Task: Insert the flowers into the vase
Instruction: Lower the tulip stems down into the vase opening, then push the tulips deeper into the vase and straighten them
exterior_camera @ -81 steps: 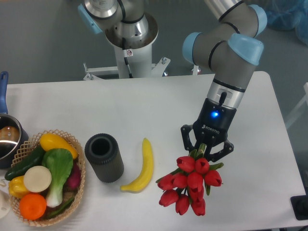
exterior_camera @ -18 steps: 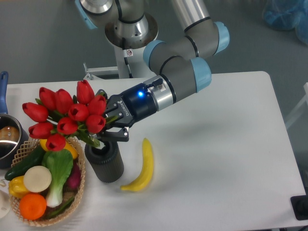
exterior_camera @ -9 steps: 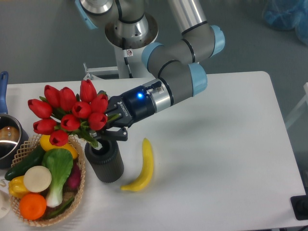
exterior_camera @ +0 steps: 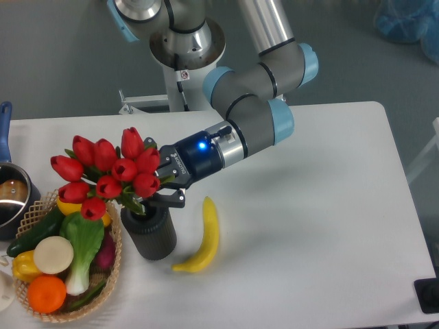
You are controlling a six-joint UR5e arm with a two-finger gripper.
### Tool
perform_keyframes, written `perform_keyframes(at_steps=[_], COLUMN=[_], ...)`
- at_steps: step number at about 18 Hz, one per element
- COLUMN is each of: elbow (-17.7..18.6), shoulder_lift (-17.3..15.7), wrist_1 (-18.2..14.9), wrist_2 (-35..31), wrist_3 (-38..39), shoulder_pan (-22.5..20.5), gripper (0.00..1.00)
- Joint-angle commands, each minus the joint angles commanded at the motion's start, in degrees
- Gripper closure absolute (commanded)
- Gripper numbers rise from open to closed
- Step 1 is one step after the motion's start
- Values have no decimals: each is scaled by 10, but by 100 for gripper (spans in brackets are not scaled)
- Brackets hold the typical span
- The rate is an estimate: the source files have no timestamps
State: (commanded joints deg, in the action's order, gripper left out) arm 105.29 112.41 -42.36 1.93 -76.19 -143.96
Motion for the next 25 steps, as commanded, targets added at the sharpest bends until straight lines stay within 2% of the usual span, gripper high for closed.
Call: perform_keyframes(at_steps=[6,14,25], elbow=[5,55,67], shoulder_lift=[11,6,12], wrist_1=[-1,-1,-2], wrist_2=[-2,-3,-4], wrist_3=[-15,-52,-85], shoulder_pan=[0,-12,-12], gripper=[81,80,77])
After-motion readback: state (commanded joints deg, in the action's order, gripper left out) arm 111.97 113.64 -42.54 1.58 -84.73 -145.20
